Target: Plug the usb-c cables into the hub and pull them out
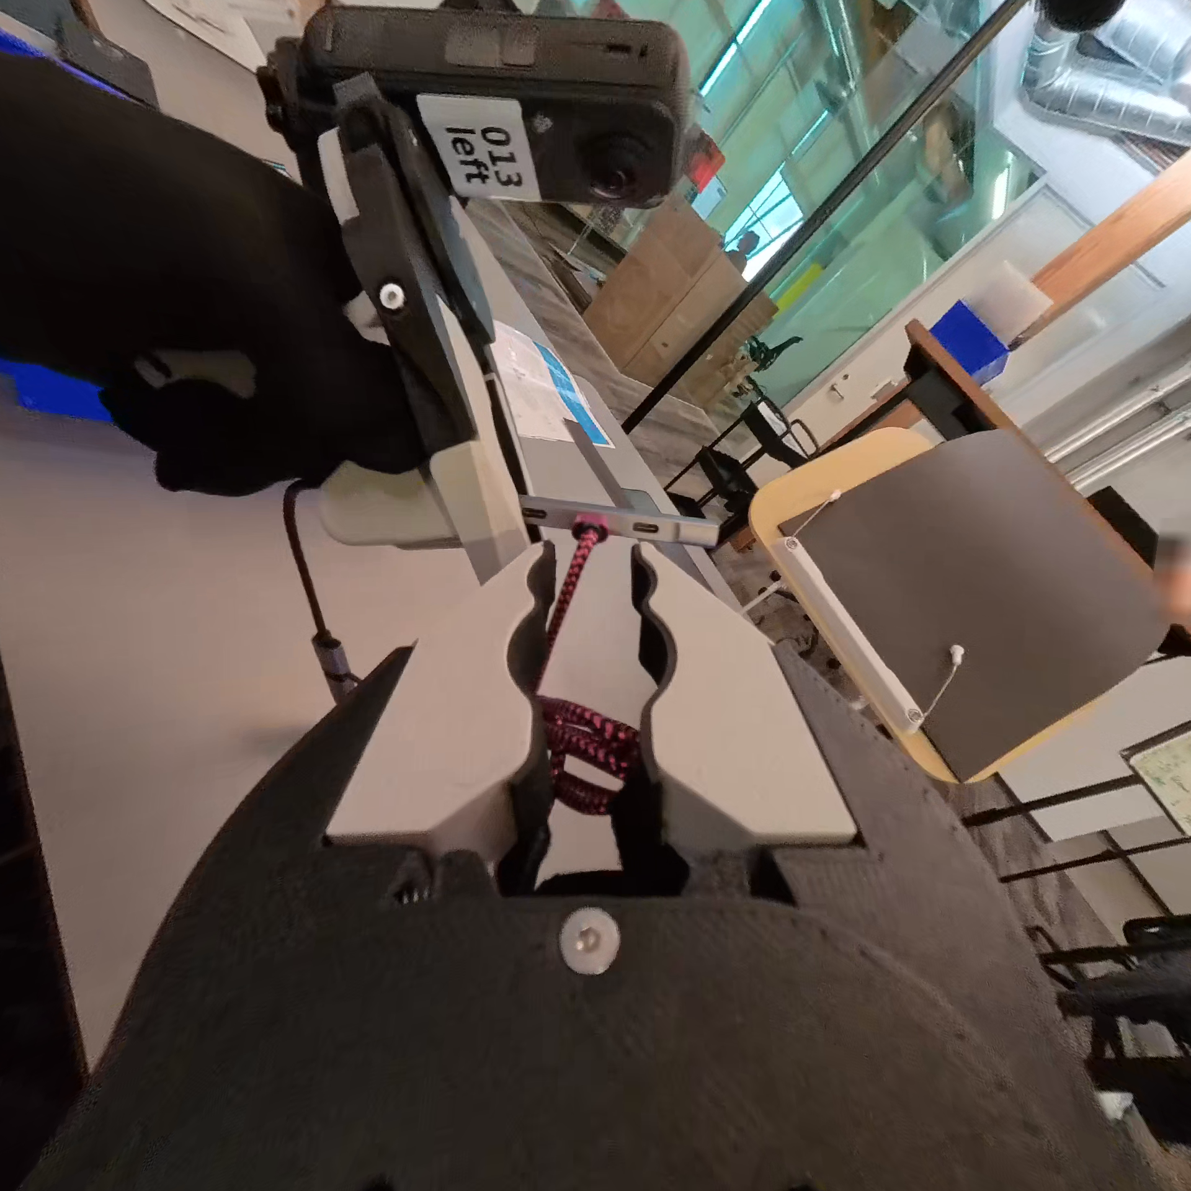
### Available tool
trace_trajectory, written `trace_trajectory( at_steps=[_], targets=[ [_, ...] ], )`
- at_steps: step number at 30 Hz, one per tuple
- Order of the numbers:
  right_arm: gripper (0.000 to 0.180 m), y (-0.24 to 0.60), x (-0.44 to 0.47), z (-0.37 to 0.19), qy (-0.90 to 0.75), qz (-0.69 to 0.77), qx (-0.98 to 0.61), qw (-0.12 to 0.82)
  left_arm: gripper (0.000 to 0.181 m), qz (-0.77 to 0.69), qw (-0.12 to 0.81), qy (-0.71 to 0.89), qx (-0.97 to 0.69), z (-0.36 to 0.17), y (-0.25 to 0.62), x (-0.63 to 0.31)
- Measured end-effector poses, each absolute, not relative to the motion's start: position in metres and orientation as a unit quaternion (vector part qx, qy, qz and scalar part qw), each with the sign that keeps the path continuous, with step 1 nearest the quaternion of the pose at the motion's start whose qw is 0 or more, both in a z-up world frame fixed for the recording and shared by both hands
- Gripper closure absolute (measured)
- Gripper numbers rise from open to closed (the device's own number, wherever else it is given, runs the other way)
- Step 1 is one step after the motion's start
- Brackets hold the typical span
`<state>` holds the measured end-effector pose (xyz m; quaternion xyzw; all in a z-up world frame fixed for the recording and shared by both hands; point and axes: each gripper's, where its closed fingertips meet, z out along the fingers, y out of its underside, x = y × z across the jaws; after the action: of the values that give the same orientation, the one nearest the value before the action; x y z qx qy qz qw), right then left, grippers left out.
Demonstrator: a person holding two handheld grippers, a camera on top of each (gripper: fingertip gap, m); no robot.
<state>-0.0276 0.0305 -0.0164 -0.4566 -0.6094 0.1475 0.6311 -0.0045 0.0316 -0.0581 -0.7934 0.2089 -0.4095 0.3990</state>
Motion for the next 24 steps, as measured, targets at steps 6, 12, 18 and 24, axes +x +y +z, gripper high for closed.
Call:
trace_trajectory(
  at_steps=[6, 12, 18, 24],
  targets=[
    [0.161, 0.027, -0.031, -0.017, -0.619, 0.155, -0.451, 0.625, 0.158, -0.449, 0.379, 0.216, -0.78, -0.062, 0.028, 0.007],
    [0.17, 0.031, -0.03, -0.022, -0.616, 0.149, -0.467, 0.617, 0.158, -0.458, 0.378, 0.213, -0.776, -0.064, 0.029, 0.009],
    [0.171, 0.033, -0.031, -0.03, -0.617, 0.155, -0.48, 0.603, 0.158, -0.458, 0.381, 0.209, -0.776, -0.071, 0.032, 0.008],
    [0.17, 0.037, -0.03, -0.031, -0.613, 0.109, -0.483, 0.616, 0.159, -0.428, 0.41, 0.199, -0.781, -0.072, 0.041, 0.004]
  ],
)
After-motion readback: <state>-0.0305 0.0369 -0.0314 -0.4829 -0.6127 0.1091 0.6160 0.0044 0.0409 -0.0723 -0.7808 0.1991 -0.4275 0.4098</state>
